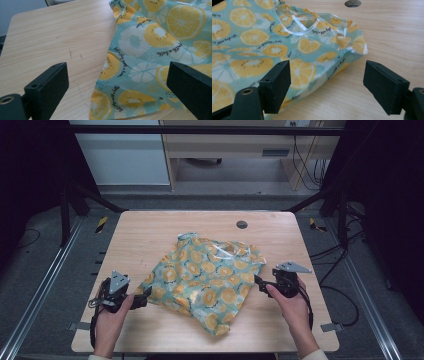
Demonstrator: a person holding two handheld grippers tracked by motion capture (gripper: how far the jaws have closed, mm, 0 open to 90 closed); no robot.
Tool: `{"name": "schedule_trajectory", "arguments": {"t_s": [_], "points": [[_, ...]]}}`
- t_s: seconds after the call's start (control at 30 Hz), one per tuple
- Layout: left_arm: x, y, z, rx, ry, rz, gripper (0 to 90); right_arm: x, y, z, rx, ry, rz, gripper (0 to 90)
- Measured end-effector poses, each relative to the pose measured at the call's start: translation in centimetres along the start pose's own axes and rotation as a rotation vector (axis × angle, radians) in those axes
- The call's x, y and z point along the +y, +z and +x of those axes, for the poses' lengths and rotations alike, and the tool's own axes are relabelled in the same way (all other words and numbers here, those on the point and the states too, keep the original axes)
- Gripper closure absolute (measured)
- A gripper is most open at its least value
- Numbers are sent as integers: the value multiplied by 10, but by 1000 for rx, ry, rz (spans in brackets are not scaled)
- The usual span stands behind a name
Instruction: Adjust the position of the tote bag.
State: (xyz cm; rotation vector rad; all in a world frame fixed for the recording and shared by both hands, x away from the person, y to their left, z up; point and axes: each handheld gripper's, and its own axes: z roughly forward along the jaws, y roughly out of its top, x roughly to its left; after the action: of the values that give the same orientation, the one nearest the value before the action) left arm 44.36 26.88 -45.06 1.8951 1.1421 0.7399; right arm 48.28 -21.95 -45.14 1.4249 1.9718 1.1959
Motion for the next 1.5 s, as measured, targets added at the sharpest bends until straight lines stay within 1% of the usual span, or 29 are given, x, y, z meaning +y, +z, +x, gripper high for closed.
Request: {"name": "schedule_trajectory", "arguments": {"t_s": [0.13,0.17,0.2,0.23,0.33,0.4,0.47,0.5,0.6,0.7,0.73,0.77,0.8,0.9,0.93,0.97,1.0,1.03,1.07,1.1,1.13,1.2,1.23,1.27,1.3,1.37,1.4,1.43,1.5], "points": [[-1,-2,0,12,3,1,40,15,19,-6,-12,3,23,203],[-1,-2,0,17,2,-2,40,20,25,-9,-16,25,34,199],[-1,-3,1,20,4,-2,41,24,30,-12,-19,35,40,195],[-1,-3,1,23,5,-3,42,30,40,-17,-27,53,70,186],[-1,-2,2,27,6,-4,42,34,50,-23,-36,75,94,181],[-2,-3,1,29,11,-1,42,36,64,-30,-38,100,129,164],[-2,-4,0,33,10,-7,42,36,68,-32,-39,102,134,162],[-1,-5,0,34,11,-9,42,36,72,-33,-38,115,142,157],[-1,-4,-2,36,24,-4,42,31,80,-33,-18,139,172,136],[0,-1,-3,35,29,1,42,26,82,-30,-14,137,186,126],[0,-1,-4,32,32,3,42,22,83,-27,2,139,211,123],[0,-1,-5,32,34,3,42,21,83,-25,15,137,221,146],[0,-1,-6,29,38,4,42,21,83,-25,15,137,221,146],[1,-2,-7,20,40,7,42,21,85,-20,23,113,212,298],[1,-2,-7,22,39,6,42,23,85,-18,43,99,190,467],[1,-2,-7,17,36,9,42,23,85,-18,43,99,190,467],[1,-2,-7,11,30,6,42,23,86,-17,44,89,184,512],[2,-1,-7,5,22,3,42,23,87,-16,50,71,177,626],[2,-2,-6,-4,10,-5,42,23,87,-16,55,63,171,678],[3,-2,-6,-5,9,-7,43,23,88,-16,66,45,155,815],[3,-2,-6,-7,4,-11,43,23,88,-16,66,45,155,815],[6,-1,-5,-11,-1,-10,45,24,87,-15,81,35,136,858],[7,-1,-5,-13,2,-8,47,27,83,-12,101,10,107,869],[10,1,-6,-15,5,-3,47,27,83,-12,101,10,107,869],[14,2,-5,-21,7,-1,49,28,80,-9,110,-4,93,870],[23,5,-4,-34,6,-6,50,33,71,-3,136,-41,61,871],[31,9,-4,-42,8,-8,51,34,68,-1,143,-49,55,872],[36,11,-3,-49,19,0,51,37,63,2,149,-74,43,871],[50,21,-3,-57,30,15,52,40,58,6,157,-96,34,871]]}}
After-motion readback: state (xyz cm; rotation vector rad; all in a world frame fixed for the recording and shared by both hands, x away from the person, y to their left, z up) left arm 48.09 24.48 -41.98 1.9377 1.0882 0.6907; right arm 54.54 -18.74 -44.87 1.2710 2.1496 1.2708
